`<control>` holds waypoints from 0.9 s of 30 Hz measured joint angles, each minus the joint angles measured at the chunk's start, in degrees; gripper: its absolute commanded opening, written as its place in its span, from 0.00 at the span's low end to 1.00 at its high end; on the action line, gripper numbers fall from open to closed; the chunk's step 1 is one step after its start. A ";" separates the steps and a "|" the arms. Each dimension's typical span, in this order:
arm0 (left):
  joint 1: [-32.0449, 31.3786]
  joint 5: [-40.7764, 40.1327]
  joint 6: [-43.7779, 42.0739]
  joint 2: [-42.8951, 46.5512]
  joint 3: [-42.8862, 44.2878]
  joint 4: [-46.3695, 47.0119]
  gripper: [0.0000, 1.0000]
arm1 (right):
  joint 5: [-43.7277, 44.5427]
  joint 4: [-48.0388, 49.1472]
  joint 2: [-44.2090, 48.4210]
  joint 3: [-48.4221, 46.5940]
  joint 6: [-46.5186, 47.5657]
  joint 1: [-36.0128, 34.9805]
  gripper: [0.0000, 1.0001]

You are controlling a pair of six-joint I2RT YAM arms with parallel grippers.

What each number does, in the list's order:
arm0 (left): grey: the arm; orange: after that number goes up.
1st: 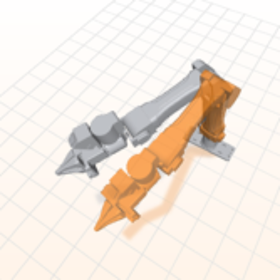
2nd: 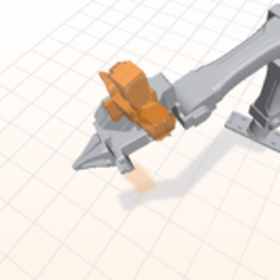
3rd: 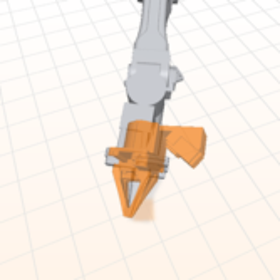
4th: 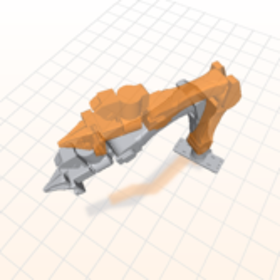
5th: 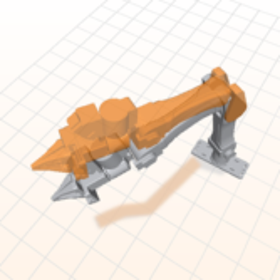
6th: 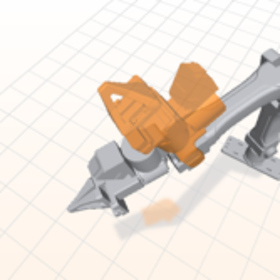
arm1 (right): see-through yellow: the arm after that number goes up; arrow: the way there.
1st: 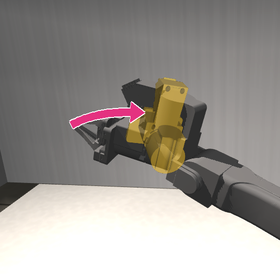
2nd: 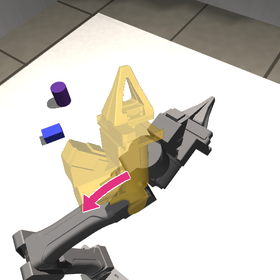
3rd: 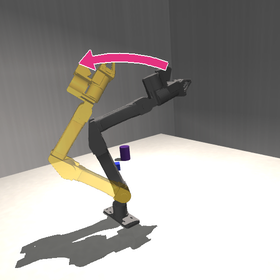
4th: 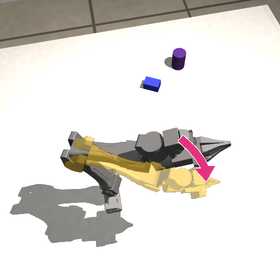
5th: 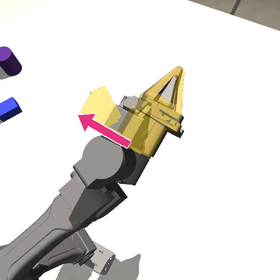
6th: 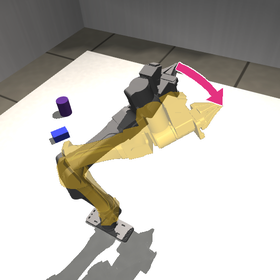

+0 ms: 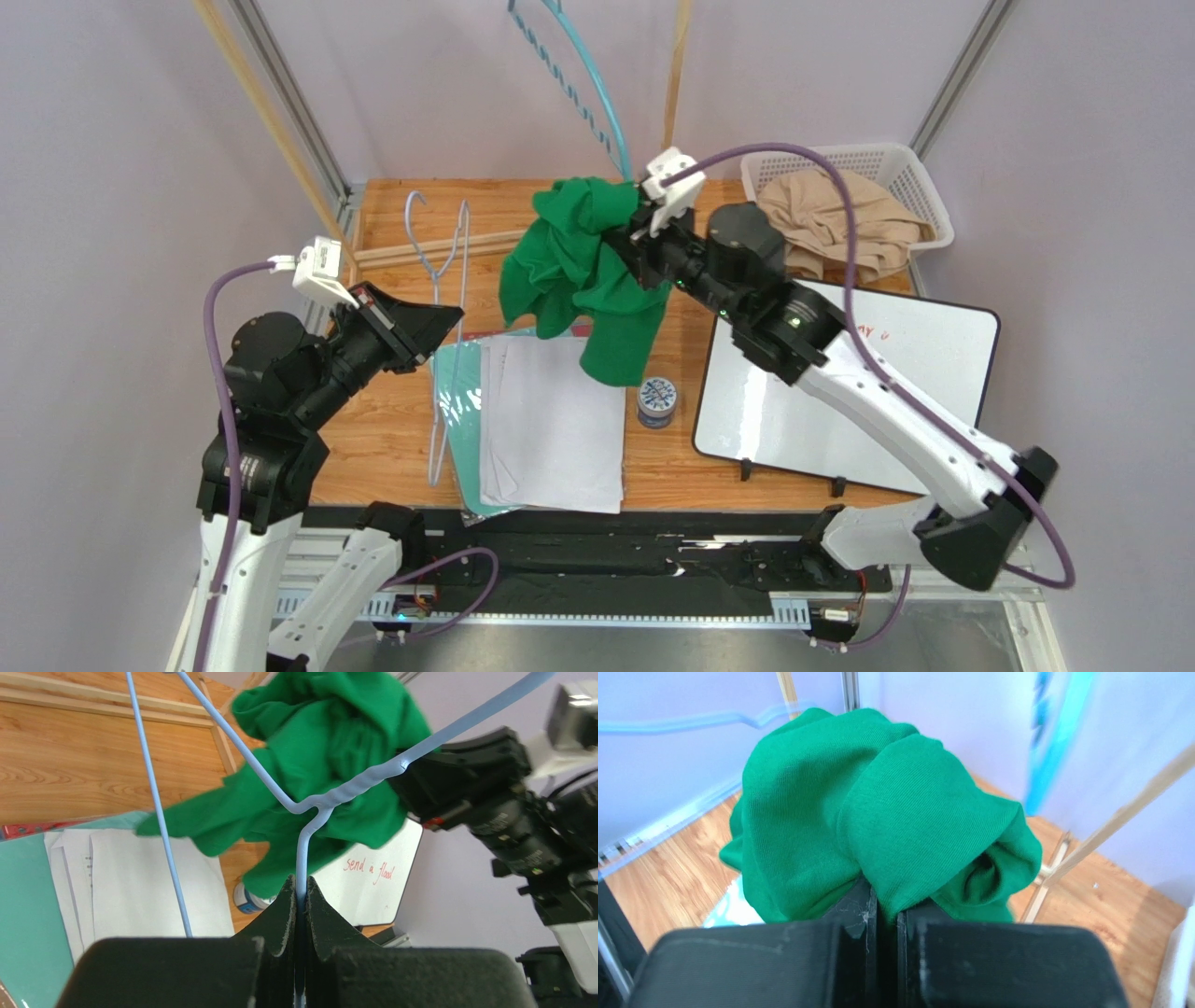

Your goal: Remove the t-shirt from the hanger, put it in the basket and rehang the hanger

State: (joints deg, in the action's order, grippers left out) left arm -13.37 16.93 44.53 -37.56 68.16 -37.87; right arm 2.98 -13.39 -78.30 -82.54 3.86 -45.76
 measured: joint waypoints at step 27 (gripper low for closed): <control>0.00 3.19 1.36 -3.78 -2.29 4.33 0.00 | 6.08 3.28 -6.10 -22.82 -10.82 43.93 0.00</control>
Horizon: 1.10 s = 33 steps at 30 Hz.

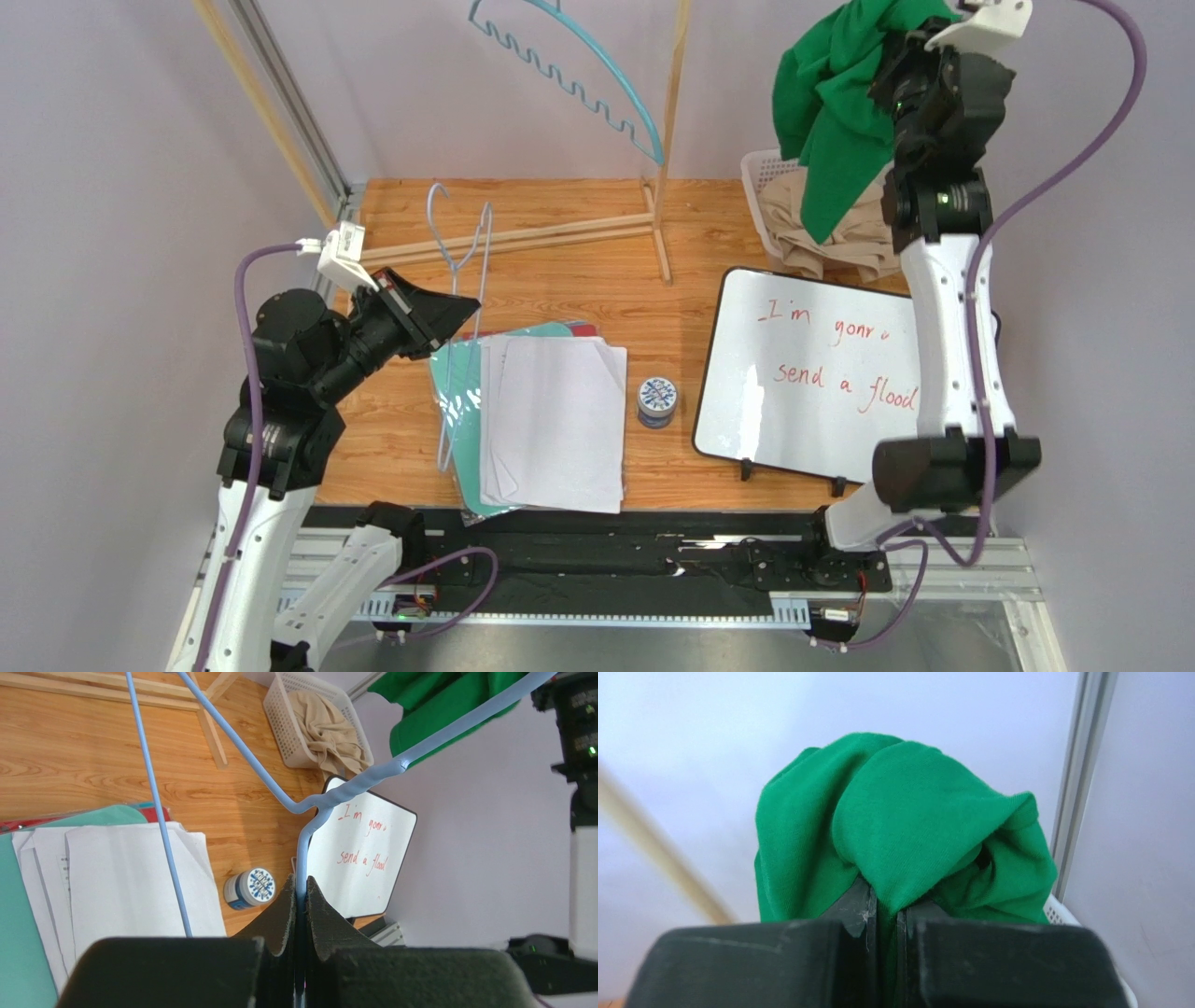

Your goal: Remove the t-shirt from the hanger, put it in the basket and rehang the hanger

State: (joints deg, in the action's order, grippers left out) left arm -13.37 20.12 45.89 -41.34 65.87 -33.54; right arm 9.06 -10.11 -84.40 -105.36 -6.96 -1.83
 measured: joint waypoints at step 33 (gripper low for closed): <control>0.00 4.00 -1.22 -12.83 -3.89 8.13 0.00 | 4.20 -14.78 -51.71 -21.16 -19.17 12.76 1.00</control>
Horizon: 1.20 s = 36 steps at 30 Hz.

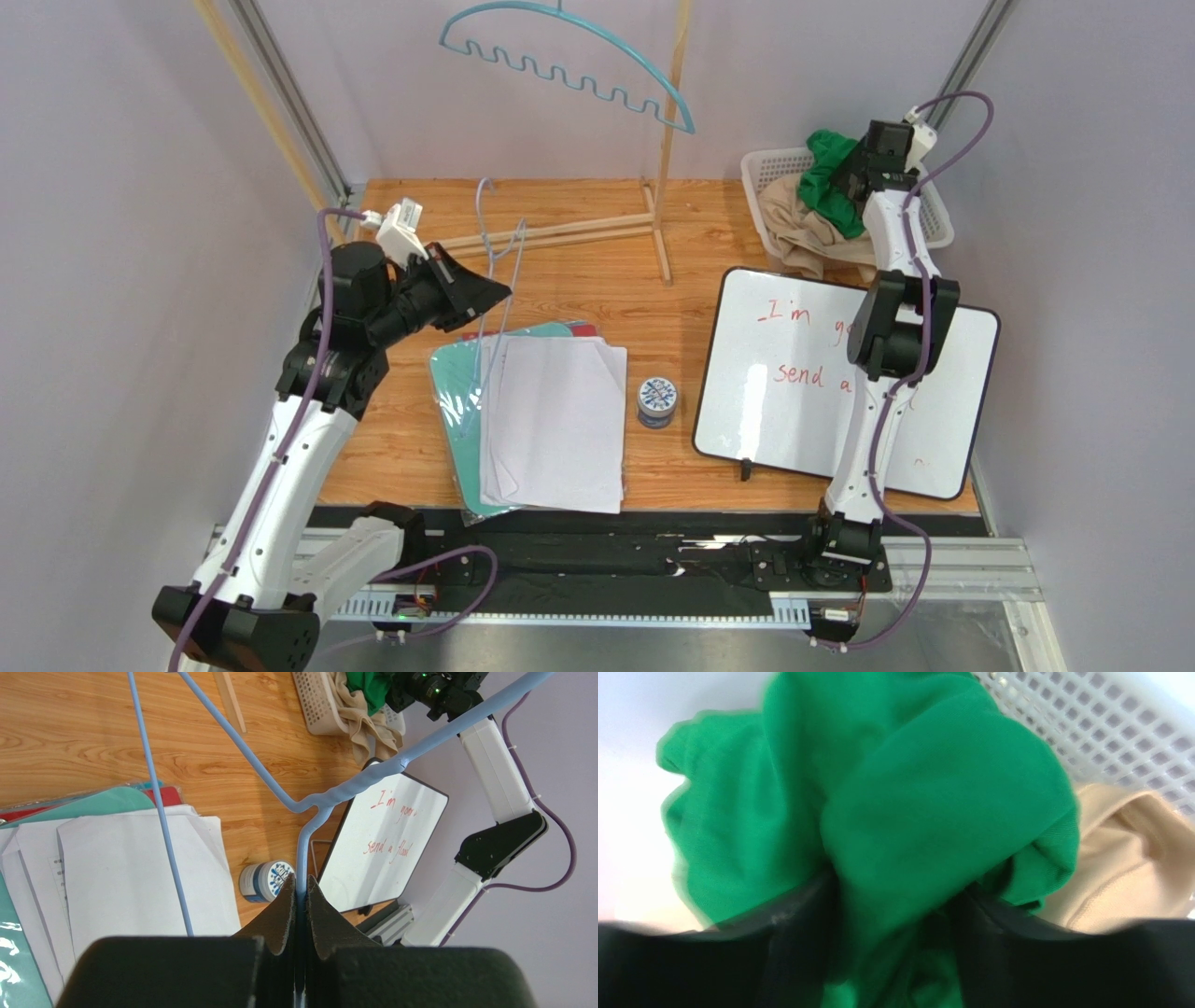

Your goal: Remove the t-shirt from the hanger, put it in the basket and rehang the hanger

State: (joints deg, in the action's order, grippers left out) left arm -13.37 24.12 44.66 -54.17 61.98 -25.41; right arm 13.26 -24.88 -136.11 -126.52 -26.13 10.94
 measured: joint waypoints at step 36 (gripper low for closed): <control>0.02 -28.09 12.79 6.97 2.60 -19.23 0.00 | -9.29 -7.28 76.54 56.96 6.10 -45.20 0.98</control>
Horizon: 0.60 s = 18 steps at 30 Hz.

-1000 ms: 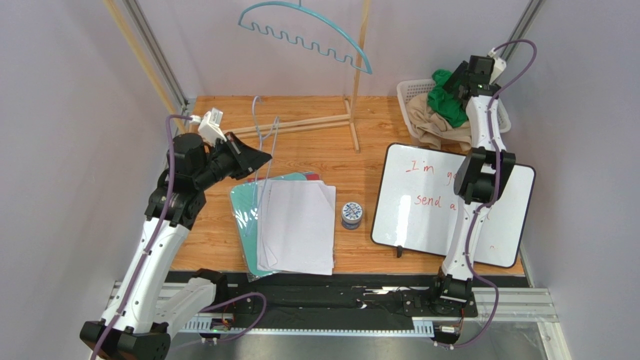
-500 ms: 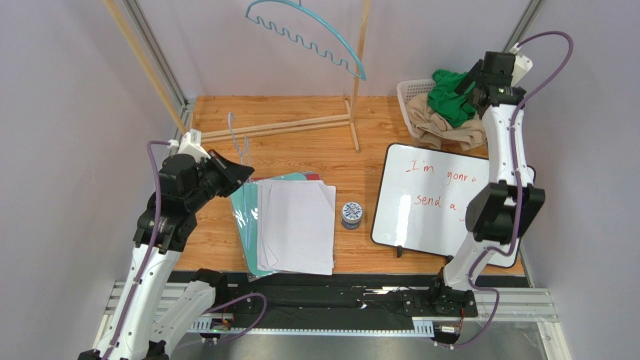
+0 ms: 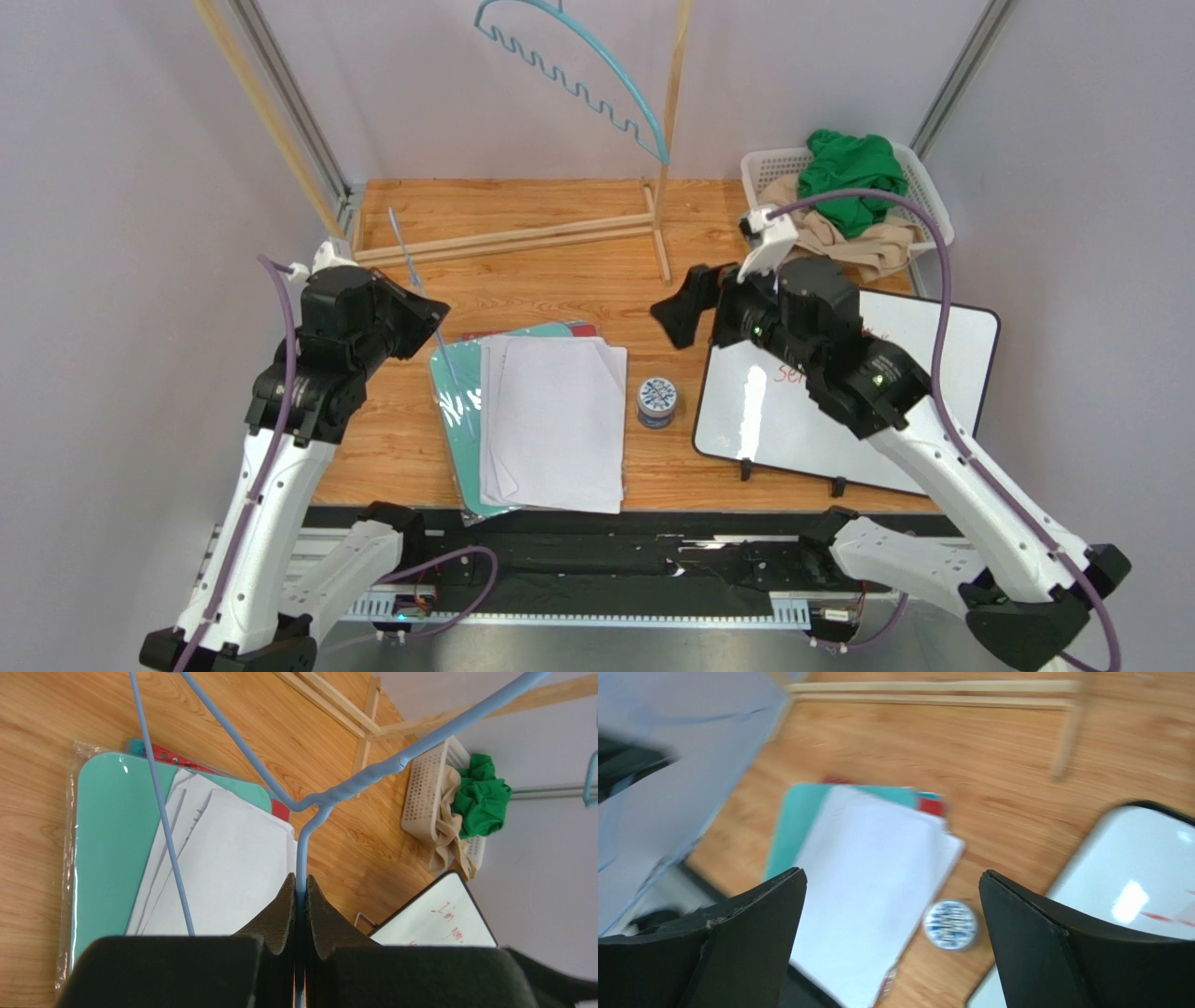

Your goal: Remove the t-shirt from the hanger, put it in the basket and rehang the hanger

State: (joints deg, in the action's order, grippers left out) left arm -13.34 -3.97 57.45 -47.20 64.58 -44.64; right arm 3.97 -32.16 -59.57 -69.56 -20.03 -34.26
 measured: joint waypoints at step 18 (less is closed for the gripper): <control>-0.02 -6.71 1.70 -7.34 5.46 -4.09 0.00 | -6.73 9.68 -30.53 -16.98 5.35 -38.47 0.79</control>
State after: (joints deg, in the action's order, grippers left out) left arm -13.37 -10.68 59.16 -54.54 70.04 -48.73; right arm -2.76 -22.48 -90.11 -86.54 -14.68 -72.73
